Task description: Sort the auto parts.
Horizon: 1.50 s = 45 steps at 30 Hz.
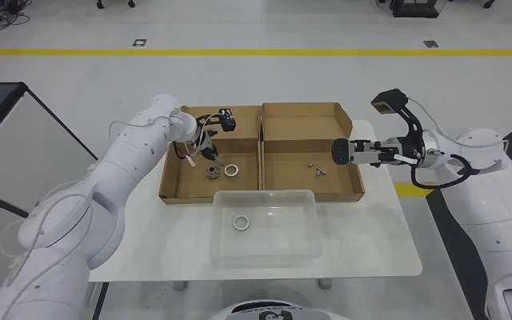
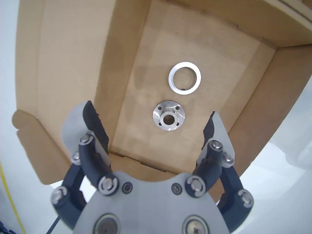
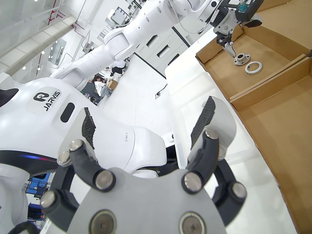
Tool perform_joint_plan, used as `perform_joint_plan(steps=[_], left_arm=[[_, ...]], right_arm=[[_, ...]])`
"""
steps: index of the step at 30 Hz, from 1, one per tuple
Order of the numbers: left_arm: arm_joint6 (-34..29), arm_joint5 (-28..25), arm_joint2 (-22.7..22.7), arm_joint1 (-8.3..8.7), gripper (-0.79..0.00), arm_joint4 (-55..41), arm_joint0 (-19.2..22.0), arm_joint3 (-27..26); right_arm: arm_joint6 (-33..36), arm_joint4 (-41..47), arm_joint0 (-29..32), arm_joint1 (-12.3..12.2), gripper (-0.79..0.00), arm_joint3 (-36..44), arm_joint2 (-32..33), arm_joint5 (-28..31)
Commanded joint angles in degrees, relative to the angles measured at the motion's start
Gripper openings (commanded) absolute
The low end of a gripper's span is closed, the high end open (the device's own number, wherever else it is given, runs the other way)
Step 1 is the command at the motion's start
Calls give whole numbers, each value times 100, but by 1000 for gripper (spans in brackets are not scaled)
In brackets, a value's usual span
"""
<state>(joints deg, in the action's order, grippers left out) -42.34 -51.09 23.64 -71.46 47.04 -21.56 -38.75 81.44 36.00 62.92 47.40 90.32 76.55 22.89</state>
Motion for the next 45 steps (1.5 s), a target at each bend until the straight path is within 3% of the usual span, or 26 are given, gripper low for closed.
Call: perform_joint_plan(steps=[1,5,10,15,21,26,41,45], left_arm=[[9,-130,81,77,0,94,71,-183],[-288,-447,291,273,0,-29,126,-569],[-637,-448,524,666,0,-448,-40,-1573],[-1010,-76,395,1238,0,-952,-178,-2952],[-1976,890,107,2125,0,-2326,-155,-4941],[-2464,1379,-49,2671,0,-3476,12,-5953],[-2424,1394,-46,2671,0,-3471,-5,-5958],[-2453,1585,-33,2690,0,-3251,-152,-6439]], right_arm=[[0,0,0,0,0,0,0,0],[0,0,0,0,0,0,0,0],[0,0,0,0,0,0,0,0],[0,0,0,0,0,0,0,0],[0,0,0,0,0,0,0,0],[0,0,0,0,0,0,0,0],[0,0,0,0,0,0,0,0],[0,0,0,0,0,0,0,0]])
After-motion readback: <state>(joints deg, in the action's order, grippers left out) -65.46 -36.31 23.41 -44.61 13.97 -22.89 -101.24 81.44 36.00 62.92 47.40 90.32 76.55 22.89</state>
